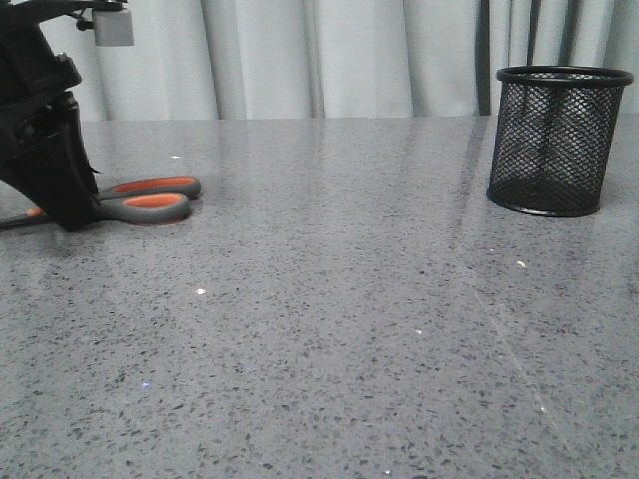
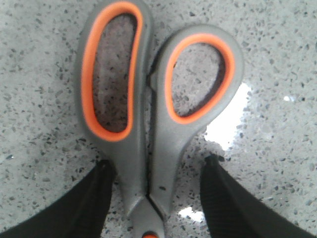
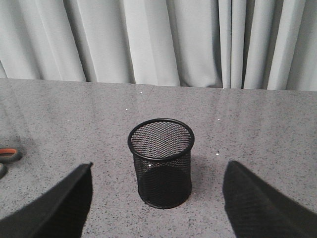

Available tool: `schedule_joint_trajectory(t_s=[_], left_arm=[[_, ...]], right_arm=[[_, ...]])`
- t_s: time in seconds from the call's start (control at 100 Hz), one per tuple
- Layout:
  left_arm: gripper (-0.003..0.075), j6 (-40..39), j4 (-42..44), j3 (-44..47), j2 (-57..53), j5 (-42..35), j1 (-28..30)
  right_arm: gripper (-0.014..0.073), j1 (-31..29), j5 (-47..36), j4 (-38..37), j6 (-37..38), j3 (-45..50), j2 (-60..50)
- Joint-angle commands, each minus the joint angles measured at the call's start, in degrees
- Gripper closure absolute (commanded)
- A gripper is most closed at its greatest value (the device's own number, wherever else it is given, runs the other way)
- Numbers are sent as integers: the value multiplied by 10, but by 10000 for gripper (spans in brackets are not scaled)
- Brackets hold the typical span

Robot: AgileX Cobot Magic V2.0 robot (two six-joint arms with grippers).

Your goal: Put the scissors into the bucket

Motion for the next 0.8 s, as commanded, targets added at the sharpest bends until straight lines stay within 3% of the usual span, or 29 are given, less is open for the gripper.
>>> schedule_joint_trajectory(t_s=[0.0, 0.5, 0.79], left_arm=[[354, 2, -13, -11, -8, 11, 0], [356, 2, -16, -11, -4, 12, 0], [544, -2, -19, -11, -4, 15, 0]], right_arm=[[95, 0, -38, 8, -3, -20, 8], [95, 0, -16, 11, -3, -20, 8], [95, 0, -13, 11, -3, -20, 8]])
